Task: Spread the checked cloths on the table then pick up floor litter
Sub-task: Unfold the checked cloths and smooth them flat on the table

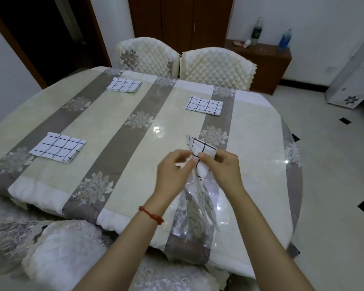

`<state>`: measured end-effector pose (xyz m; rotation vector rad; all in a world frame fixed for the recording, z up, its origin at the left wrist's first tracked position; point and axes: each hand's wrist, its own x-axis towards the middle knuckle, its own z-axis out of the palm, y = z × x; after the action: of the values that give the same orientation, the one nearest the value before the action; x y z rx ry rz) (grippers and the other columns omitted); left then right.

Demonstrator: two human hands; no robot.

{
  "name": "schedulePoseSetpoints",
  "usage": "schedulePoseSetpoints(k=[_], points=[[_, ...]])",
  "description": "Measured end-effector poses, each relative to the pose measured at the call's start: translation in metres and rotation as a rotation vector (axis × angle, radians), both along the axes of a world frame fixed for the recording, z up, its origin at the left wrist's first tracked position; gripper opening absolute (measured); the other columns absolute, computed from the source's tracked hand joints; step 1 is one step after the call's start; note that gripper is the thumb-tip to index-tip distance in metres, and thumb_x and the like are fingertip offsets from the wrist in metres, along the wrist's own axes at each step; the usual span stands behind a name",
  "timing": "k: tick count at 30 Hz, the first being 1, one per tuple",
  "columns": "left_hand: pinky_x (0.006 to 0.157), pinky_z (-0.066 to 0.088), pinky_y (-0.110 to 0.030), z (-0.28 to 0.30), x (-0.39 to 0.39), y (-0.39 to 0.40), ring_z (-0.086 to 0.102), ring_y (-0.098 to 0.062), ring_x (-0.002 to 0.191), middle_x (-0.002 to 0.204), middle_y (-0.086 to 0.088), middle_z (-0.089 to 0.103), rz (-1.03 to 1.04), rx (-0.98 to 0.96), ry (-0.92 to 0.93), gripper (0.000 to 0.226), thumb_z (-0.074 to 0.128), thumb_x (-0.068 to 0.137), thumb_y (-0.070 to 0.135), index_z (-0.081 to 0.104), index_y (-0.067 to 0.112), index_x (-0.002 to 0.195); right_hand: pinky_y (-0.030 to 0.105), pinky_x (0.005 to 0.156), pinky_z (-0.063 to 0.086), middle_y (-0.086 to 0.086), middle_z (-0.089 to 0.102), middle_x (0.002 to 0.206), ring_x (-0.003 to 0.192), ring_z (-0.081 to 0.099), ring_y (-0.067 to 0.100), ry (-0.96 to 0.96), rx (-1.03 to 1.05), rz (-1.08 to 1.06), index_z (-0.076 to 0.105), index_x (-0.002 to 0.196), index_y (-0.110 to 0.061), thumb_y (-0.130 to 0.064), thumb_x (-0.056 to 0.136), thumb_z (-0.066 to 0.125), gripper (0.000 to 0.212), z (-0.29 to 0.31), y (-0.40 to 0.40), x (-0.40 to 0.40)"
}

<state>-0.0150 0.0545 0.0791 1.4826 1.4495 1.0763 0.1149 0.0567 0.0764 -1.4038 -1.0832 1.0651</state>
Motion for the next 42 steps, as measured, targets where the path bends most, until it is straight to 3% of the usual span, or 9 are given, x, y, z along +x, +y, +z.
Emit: schedulePoseSetpoints(k=[4, 6, 8, 21, 26, 30, 34, 39, 42], points=[[0.079, 0.051, -0.014, -0.002, 0.007, -0.005, 0.066, -0.006, 0.088, 0.089, 0.011, 0.069, -0.060, -0.077, -0.180, 0.014, 0.063, 0.085, 0.017, 0.066, 0.027, 0.094, 0.027, 0.064, 0.053, 0.011, 0.065, 0.065, 0.064, 0.059, 0.015, 0.009, -0.007, 0.008, 0.069, 0.069, -0.009, -0.017, 0.079, 0.070, 0.013, 0.004, -0.003, -0.004], [0.074, 0.052, -0.012, 0.000, 0.005, -0.005, 0.067, 0.001, 0.079, 0.083, 0.013, 0.071, -0.041, -0.109, -0.266, 0.016, 0.063, 0.085, 0.012, 0.069, 0.027, 0.088, 0.017, 0.059, 0.052, -0.008, 0.065, 0.057, 0.059, 0.060, 0.005, 0.013, 0.023, 0.056, 0.070, 0.068, -0.020, -0.016, 0.083, 0.066, 0.016, 0.003, -0.005, -0.002], [0.067, 0.051, -0.009, 0.000, 0.003, -0.004, 0.067, 0.005, 0.070, 0.075, 0.015, 0.071, 0.010, -0.126, -0.307, 0.018, 0.062, 0.085, 0.007, 0.072, 0.022, 0.083, 0.017, 0.062, 0.054, -0.011, 0.067, 0.058, 0.062, 0.063, 0.004, 0.016, 0.051, 0.104, 0.070, 0.072, -0.022, -0.014, 0.087, 0.061, 0.020, 0.002, -0.006, -0.001], [0.073, 0.052, -0.023, 0.005, -0.008, -0.004, 0.063, -0.014, 0.070, 0.072, 0.001, 0.068, 0.152, -0.210, -0.343, 0.023, 0.060, 0.086, 0.008, 0.068, 0.019, 0.068, 0.024, 0.077, 0.056, -0.003, 0.072, 0.078, 0.080, 0.067, 0.016, 0.071, 0.072, 0.225, 0.071, 0.086, -0.014, -0.012, 0.093, 0.049, 0.023, -0.006, -0.014, -0.004], [0.051, 0.048, -0.010, 0.007, -0.008, -0.005, 0.060, -0.001, 0.051, 0.064, 0.003, 0.066, 0.187, -0.247, -0.415, 0.020, 0.057, 0.088, 0.006, 0.068, 0.012, 0.073, 0.017, 0.068, 0.054, -0.010, 0.072, 0.068, 0.070, 0.068, 0.006, 0.084, 0.066, 0.197, 0.068, 0.083, -0.016, -0.012, 0.095, 0.045, 0.027, -0.005, -0.016, -0.008], [0.079, 0.053, -0.026, 0.004, -0.020, 0.001, 0.063, -0.016, 0.079, 0.083, -0.005, 0.069, 0.263, -0.261, -0.432, 0.012, 0.058, 0.088, 0.011, 0.069, 0.010, 0.083, 0.018, 0.067, 0.055, -0.008, 0.070, 0.064, 0.064, 0.065, 0.007, 0.148, 0.041, 0.029, 0.067, 0.076, -0.016, -0.016, 0.095, 0.046, 0.029, -0.004, -0.015, -0.005], [0.086, 0.048, -0.026, 0.001, -0.044, 0.015, 0.059, -0.015, 0.087, 0.081, 0.005, 0.064, 0.397, -0.211, -0.393, 0.008, 0.058, 0.089, 0.013, 0.066, 0.013, 0.088, 0.034, 0.069, 0.043, 0.011, 0.049, 0.073, 0.070, 0.046, 0.021, 0.137, 0.052, -0.212, 0.052, 0.078, 0.018, -0.018, 0.093, 0.051, 0.039, -0.010, -0.005, 0.013], [0.070, 0.044, -0.020, 0.001, -0.075, 0.028, 0.051, -0.007, 0.070, 0.072, 0.004, 0.056, 0.520, -0.176, -0.308, 0.023, 0.055, 0.091, 0.010, 0.059, 0.015, 0.069, 0.025, 0.057, 0.025, 0.004, 0.023, 0.059, 0.055, 0.025, 0.008, 0.015, 0.077, -0.329, 0.031, 0.055, -0.011, -0.017, 0.091, 0.053, 0.042, -0.004, -0.002, 0.033], [0.079, 0.040, -0.026, -0.002, -0.083, 0.032, 0.054, -0.018, 0.087, 0.092, -0.006, 0.060, 0.606, -0.119, -0.126, 0.017, 0.051, 0.092, 0.013, 0.065, 0.005, 0.097, 0.023, 0.055, 0.026, 0.001, 0.030, 0.058, 0.053, 0.027, 0.003, -0.100, 0.130, -0.269, 0.039, 0.056, -0.015, -0.017, 0.090, 0.055, 0.038, 0.002, 0.000, 0.038]])
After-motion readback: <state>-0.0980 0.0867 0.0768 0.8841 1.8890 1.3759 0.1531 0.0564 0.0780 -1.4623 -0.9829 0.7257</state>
